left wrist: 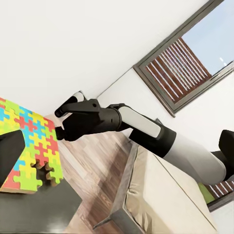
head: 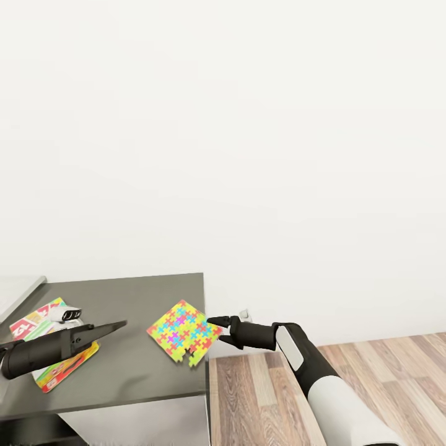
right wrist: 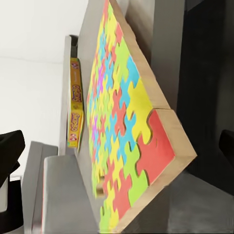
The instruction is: Put all the toys in the child's room - the three board games (two on the bed and one on the table), the two jigsaw puzzles on the table, and the tennis ball on the table - inside the toy box on the table in the child's room.
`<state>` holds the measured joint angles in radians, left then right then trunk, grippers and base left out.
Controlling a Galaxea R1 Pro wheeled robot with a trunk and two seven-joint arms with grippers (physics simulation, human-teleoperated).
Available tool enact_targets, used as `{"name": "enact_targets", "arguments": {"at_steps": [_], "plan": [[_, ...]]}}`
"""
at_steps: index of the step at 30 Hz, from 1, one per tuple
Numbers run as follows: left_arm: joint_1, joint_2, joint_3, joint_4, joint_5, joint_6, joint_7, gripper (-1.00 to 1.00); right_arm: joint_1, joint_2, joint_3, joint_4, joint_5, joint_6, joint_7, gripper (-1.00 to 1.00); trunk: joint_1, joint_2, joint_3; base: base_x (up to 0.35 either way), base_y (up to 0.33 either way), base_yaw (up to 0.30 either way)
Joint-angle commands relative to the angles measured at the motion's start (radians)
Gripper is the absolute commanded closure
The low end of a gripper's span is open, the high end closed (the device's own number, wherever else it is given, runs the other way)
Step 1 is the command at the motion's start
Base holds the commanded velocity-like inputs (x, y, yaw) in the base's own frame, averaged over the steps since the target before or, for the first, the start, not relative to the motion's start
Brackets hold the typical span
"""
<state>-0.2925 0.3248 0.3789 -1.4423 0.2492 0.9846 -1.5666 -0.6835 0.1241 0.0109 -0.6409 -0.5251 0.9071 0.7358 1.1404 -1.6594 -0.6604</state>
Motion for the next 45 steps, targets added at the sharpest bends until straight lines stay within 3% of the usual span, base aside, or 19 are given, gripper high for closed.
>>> {"name": "enact_targets", "arguments": {"at_steps": [1, 8, 9, 16, 34, 35, 38, 41, 45], "plan": [[0.0, 0.0, 0.0, 0.0, -0.001, 0.011, -0.004, -1.0, -0.001, 0.0, 0.0, 0.0, -0.001, 0.005, 0.001, -1.0, 0.0, -0.001, -0.001, -0.139, 0.018, 0.0], [0.0, 0.0, 0.0, 0.0, -0.001, 0.01, -0.004, -1.0, -0.001, 0.001, 0.001, 0.0, -0.001, 0.003, -0.001, -1.0, 0.0, -0.001, -0.001, -0.042, 0.006, 0.0], [0.0, 0.0, 0.0, 0.0, -0.001, 0.01, -0.004, -1.0, -0.001, 0.001, 0.001, 0.0, -0.001, 0.003, -0.001, 1.0, 0.0, -0.001, -0.001, -0.01, 0.001, 0.0], [0.0, 0.001, 0.004, 0.0, -0.001, 0.015, -0.004, -1.0, -0.001, 0.001, 0.001, 0.0, -0.001, 0.004, 0.002, 1.0, 0.0, -0.001, -0.001, -0.002, 0.0, 0.0], [-0.001, 0.008, 0.004, 0.001, 0.0, 0.039, -0.004, -1.0, -0.001, -0.003, -0.003, -0.007, 0.004, -0.004, -0.007, 1.0, -0.069, 0.125, 0.055, 0.0, 0.0, 0.0], [-0.002, 0.008, 0.003, 0.001, 0.0, 0.041, -0.004, -1.0, -0.001, -0.005, -0.012, -0.007, 0.003, -0.006, -0.006, 1.0, -0.073, 0.132, 0.059, -0.012, 0.0, 0.0], [-0.002, 0.007, 0.002, 0.0, 0.0, 0.044, -0.004, -1.0, 0.0, -0.01, -0.093, -0.008, 0.002, -0.02, 0.002, 1.0, -0.085, 0.153, 0.068, -0.146, 0.0, 0.0], [-0.002, 0.007, 0.002, 0.0, -0.001, 0.045, -0.004, -1.0, 0.006, -0.01, -0.122, -0.009, 0.002, -0.033, 0.004, 1.0, -0.096, 0.174, 0.077, -0.051, 0.0, 0.0], [-0.003, 0.007, 0.001, 0.0, -0.001, 0.044, -0.004, -1.0, 0.008, -0.011, -0.131, -0.009, 0.002, -0.041, 0.004, 1.0, -0.112, 0.202, 0.09, -0.008, 0.0, 0.0]]}}
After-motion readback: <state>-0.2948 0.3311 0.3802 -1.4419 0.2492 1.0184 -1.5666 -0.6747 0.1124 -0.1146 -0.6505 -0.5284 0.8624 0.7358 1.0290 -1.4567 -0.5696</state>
